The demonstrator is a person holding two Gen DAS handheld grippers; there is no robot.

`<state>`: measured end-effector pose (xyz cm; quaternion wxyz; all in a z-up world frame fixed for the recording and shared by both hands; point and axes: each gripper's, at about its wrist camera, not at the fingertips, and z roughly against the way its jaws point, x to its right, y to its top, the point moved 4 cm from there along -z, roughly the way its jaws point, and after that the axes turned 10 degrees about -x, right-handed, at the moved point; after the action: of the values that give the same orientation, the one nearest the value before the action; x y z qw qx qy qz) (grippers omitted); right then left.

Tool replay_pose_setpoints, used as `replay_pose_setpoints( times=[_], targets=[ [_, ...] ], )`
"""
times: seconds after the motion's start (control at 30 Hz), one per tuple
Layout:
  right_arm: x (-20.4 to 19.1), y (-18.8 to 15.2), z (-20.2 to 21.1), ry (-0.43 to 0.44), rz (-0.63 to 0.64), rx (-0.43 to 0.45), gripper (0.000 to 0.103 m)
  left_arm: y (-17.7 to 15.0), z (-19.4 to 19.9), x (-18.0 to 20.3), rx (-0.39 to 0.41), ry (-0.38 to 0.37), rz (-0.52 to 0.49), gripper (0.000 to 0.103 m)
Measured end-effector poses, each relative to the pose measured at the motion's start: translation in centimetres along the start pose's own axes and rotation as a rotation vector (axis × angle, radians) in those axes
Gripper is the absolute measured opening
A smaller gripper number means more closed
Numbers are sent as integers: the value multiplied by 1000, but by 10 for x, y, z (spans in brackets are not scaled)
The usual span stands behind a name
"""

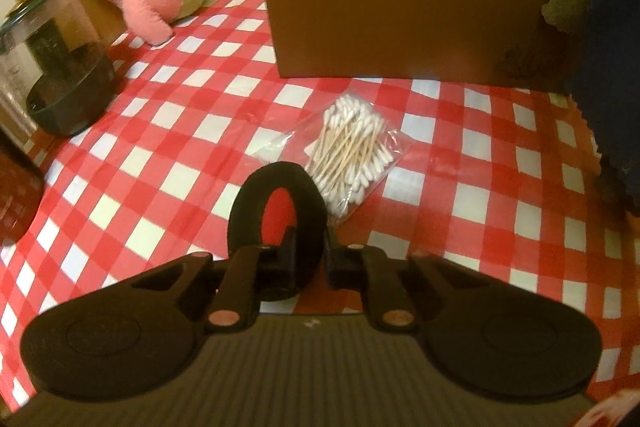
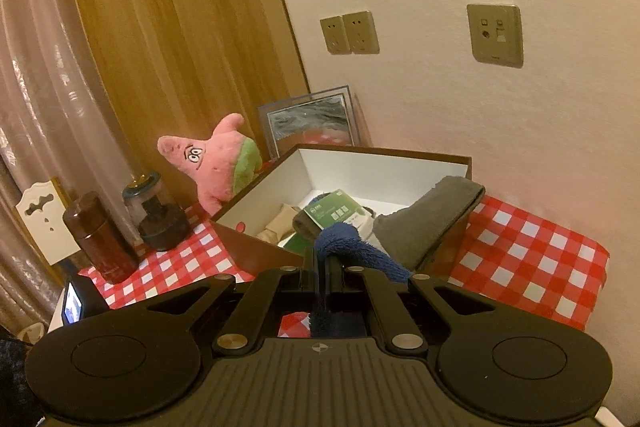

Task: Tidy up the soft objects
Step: 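Carry the blue towel with the right gripper toward the brown box, then lower the blue towel into the brown box and open the right gripper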

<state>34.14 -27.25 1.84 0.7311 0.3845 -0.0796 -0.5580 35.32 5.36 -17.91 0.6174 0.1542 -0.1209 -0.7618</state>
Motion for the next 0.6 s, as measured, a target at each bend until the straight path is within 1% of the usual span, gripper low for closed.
replay_pose_setpoints(
  times=[0.17, 0.33, 0.47, 0.6],
  targets=[
    [-5, 2, 1, 13, 15, 2, 2, -4, 14, -8, 10, 2, 48, 8],
    [-11, 6, 6, 26, 32, 10, 2, -6, 33, -14, 29, -15, 103, 7],
    [-17, 9, 11, 38, 48, 22, 3, -6, 52, -13, 57, -13, 110, 7],
    [-23, 12, 16, 51, 65, 26, 2, -1, 70, -12, 82, -32, 123, 7]
  ],
)
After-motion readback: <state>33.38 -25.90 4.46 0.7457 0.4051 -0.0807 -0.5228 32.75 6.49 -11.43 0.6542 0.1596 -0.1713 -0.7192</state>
